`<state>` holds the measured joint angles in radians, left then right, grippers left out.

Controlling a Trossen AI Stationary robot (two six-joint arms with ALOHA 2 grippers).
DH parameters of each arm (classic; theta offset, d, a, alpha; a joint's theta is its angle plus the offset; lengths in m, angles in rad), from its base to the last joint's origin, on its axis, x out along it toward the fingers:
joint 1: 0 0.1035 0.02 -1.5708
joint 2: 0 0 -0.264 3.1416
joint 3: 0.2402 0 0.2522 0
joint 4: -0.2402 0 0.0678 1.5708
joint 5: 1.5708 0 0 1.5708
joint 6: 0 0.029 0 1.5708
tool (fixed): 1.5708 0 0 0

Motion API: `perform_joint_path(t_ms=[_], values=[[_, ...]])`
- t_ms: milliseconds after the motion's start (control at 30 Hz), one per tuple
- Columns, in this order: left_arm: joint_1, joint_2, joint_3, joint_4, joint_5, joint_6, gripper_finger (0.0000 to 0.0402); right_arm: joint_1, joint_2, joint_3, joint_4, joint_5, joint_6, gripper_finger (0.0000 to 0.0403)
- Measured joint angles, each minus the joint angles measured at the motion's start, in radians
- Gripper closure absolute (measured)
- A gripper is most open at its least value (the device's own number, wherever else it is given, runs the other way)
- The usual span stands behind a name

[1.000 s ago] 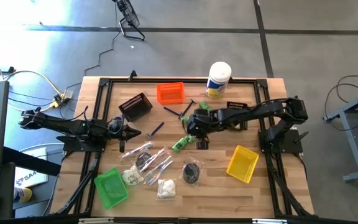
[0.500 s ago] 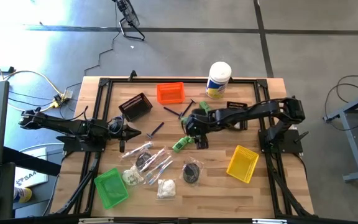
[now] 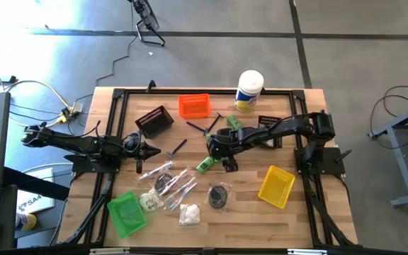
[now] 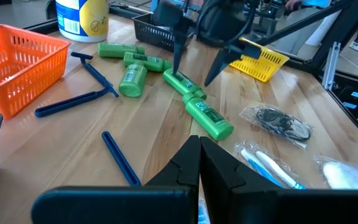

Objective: Pick & Place Travel size toiletries
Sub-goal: Put the green shampoo bottle into the yellow bin

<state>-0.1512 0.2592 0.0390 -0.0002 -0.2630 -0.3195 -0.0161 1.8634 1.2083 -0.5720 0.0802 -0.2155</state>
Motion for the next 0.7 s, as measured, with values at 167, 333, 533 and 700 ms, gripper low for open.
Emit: perform_joint_path(t_ms=[167,333,533,700], values=[[0.000,0.000,0.000,0.000,0.000,0.000,0.0398,0.000,0.044,0.000,-0.010,0.007,-0.019,0.0112],[0.000,0.000,0.000,0.000,0.000,0.000,0.0398,0.000,0.045,0.000,-0.017,0.003,-0.025,0.0112],[0.000,0.000,0.000,-0.001,0.000,0.000,0.0398,-0.006,0.045,0.000,-0.055,-0.036,-0.025,0.0121],[0.000,0.000,0.000,-0.001,0.000,0.000,0.0398,-0.006,0.045,0.000,-0.055,-0.039,-0.025,0.0136]])
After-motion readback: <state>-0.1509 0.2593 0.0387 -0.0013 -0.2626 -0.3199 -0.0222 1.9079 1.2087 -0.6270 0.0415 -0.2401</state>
